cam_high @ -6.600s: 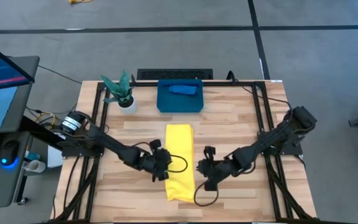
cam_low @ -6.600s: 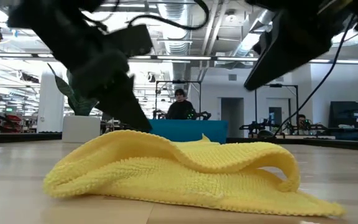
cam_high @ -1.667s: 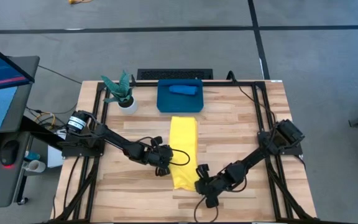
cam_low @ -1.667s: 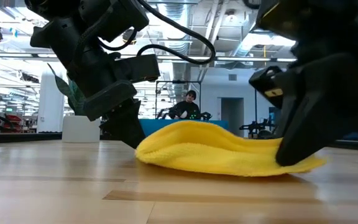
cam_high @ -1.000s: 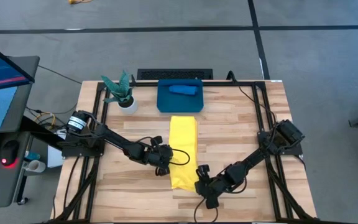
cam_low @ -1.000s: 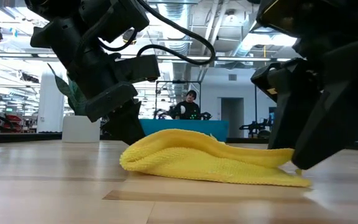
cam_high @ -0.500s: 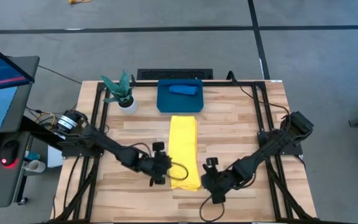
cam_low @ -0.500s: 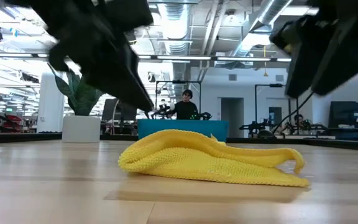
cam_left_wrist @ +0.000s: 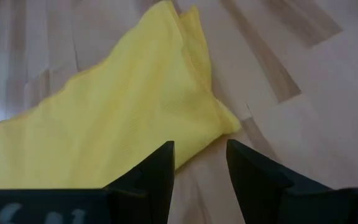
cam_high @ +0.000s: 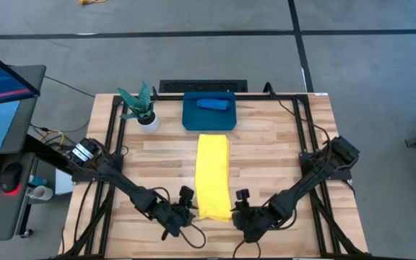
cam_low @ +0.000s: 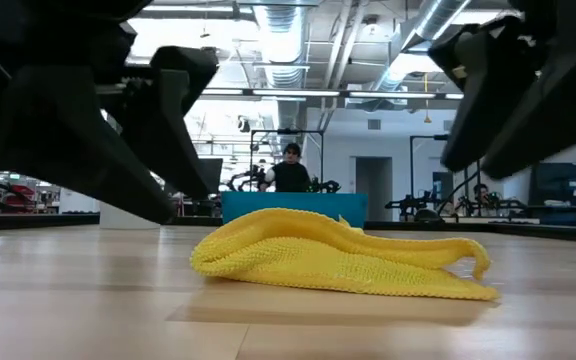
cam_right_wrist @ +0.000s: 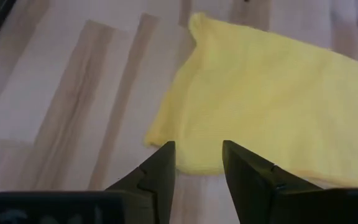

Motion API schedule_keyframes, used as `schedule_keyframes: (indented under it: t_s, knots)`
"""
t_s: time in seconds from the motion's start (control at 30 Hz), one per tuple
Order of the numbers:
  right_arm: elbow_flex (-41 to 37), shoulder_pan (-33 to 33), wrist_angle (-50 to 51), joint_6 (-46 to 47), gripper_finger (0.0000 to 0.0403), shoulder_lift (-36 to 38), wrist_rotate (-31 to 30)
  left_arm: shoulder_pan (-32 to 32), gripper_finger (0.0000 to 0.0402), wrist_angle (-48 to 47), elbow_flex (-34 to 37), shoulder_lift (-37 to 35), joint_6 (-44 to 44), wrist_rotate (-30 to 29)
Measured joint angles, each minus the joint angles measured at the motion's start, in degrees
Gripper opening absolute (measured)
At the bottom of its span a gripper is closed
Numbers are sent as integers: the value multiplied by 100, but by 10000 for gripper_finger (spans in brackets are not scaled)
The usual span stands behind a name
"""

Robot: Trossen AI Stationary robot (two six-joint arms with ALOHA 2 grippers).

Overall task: Roll microfiber towels into tight, uniform cylinder then place into a basket
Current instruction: Fold the yellow microfiber towel

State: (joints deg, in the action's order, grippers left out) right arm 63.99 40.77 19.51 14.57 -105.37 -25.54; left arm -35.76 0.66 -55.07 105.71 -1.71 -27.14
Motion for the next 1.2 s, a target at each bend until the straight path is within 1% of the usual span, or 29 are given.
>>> schedule_keyframes:
  t_s: [0.1,0.2,0.3,0.37,0.43,0.47,0.5,0.57,0.63,0.77,1.1,1.2]
  knots:
    - [-4,1,-197,-279,154,0,20,69,139,49,0,44,30,109]
    - [0,-4,-204,-434,154,5,34,186,139,52,-2,44,46,383]
    - [0,-23,-242,-628,154,-17,56,283,139,85,-2,53,77,521]
    - [4,-88,-346,-663,154,-185,206,342,139,180,-11,158,82,600]
    - [-54,-114,-224,-708,154,-258,316,372,139,241,-23,316,68,663]
    - [-30,-127,-415,-706,154,-358,410,380,139,278,-54,398,49,695]
    - [-6,-162,-561,-711,154,-452,497,382,139,281,-71,431,31,697]
    - [-57,-177,-380,-768,154,-519,552,384,139,291,-176,513,21,695]
    - [-7,-209,-703,-897,154,-638,755,384,139,286,-217,545,21,691]
    - [-44,-246,-734,-1089,154,-646,900,390,139,279,-334,606,-66,732]
    - [-293,-406,-971,-986,154,-622,1210,430,139,300,-365,685,214,852]
    - [-295,-439,-962,-942,143,-622,1252,431,139,317,-365,685,224,862]
